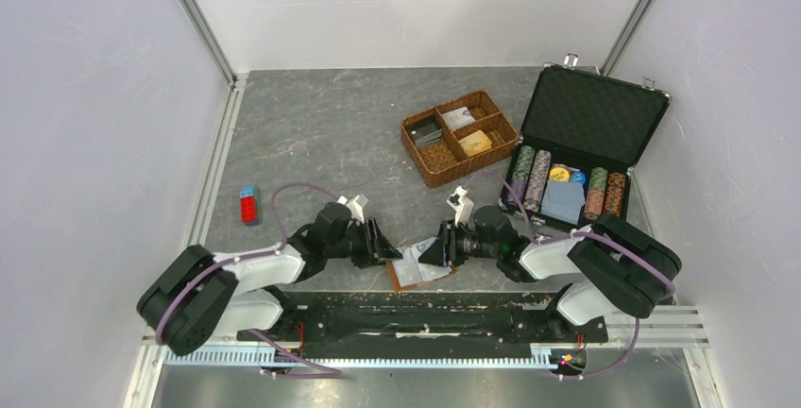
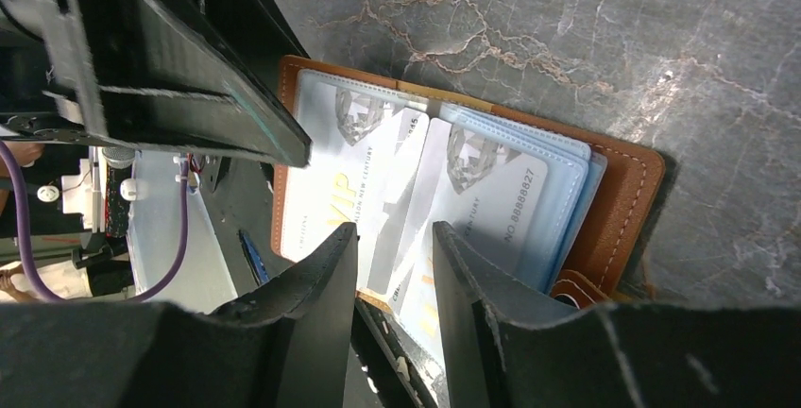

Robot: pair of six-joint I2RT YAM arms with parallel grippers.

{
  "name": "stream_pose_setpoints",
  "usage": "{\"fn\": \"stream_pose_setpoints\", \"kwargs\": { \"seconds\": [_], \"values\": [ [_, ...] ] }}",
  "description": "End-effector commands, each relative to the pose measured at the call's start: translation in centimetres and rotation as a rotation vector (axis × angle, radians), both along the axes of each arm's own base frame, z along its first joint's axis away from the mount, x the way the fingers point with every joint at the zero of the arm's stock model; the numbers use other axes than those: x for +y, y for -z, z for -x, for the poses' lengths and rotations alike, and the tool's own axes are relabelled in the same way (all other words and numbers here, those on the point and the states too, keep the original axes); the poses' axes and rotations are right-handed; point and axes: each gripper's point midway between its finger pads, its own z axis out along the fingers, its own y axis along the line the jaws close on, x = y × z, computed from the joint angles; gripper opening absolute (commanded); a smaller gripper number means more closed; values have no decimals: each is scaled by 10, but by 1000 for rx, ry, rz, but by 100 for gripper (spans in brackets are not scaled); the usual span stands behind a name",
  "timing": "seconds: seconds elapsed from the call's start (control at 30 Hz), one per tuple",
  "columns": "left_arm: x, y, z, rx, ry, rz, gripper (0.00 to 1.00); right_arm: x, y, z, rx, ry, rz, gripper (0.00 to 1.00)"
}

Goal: Take the credit cards out of the card holder
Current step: Remove the credit card from the card holder.

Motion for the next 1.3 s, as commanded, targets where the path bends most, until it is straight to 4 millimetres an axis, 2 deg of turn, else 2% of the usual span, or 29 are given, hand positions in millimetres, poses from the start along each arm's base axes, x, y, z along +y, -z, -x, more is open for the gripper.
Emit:
{"fn": "stream_pose_setpoints", "kwargs": {
  "seconds": [0.0,0.1,0.23,0.3,0.37,0.47,0.53,0.8,1.03,1.27],
  "values": [
    [33,-3,-15,-27,-100,-228,51,-3,-2,-1,-13,17,-3,38],
    [42,-27,-21,-56,-134,-280,48,-5,-1,-1,-8,23,3,37],
    [26,-64,-23,-98,-130,-150,38,-6,-2,-2,-11,31,7,37],
    [17,-71,-22,-92,-111,-88,29,-6,-4,-3,-14,36,5,37],
    [9,-65,-17,-61,-80,-47,18,-5,-6,-4,-17,40,2,37],
    [1,-50,-12,-31,-43,-10,10,-5,-8,-5,-19,44,2,37],
    [3,-35,-9,-7,-41,-32,6,-4,-9,-5,-18,43,2,37],
    [14,5,1,35,-34,-102,5,12,-26,-8,-44,26,-11,36],
    [19,19,2,43,-23,-145,5,27,-11,-6,-20,1,50,36],
    [25,28,6,51,-27,-176,5,15,26,-11,7,37,221,35]
  ]
}}
